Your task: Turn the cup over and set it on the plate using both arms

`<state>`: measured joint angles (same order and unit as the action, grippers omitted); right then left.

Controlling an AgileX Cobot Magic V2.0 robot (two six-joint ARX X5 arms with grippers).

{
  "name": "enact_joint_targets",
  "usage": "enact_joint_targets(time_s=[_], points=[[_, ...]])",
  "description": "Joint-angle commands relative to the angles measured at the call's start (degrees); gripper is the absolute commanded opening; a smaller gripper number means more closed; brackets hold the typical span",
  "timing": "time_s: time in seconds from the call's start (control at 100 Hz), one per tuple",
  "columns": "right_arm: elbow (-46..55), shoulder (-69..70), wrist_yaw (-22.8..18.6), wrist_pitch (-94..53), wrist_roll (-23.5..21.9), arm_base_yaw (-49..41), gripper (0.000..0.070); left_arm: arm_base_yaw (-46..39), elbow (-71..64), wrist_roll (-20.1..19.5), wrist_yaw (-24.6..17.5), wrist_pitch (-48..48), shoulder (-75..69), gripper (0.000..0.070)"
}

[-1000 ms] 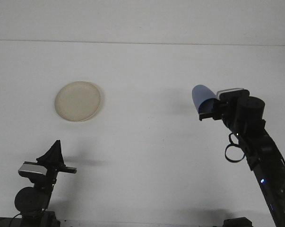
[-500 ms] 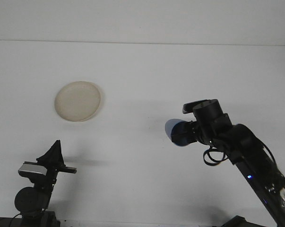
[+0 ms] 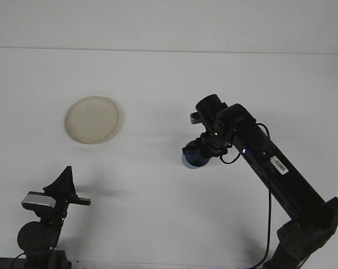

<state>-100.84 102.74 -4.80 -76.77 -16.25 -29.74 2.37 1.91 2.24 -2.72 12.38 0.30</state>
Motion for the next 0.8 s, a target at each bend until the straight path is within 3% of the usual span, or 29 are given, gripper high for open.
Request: enact_joint_targets(time_s=[0.0,0.67,0.79], points=[[-1.68,2.14,-0.22,-1.31,1.03,-0.87,0.0003,-0.11,-1.11,-0.44,0.17,0.59,-0.11,0.0012],[-1.66,8.94,-0.37,-1.44,2.29,-2.36,0.0006,-0.11,-1.11,-0.44,0.17,0.59,-0.11,0.0012],[-1.66,9.07,-0.35,-1.42,2.58,-2.56,0.0055,-0.11,-1.11,-0.44,0.17,0.57,-0.11,0.0012]])
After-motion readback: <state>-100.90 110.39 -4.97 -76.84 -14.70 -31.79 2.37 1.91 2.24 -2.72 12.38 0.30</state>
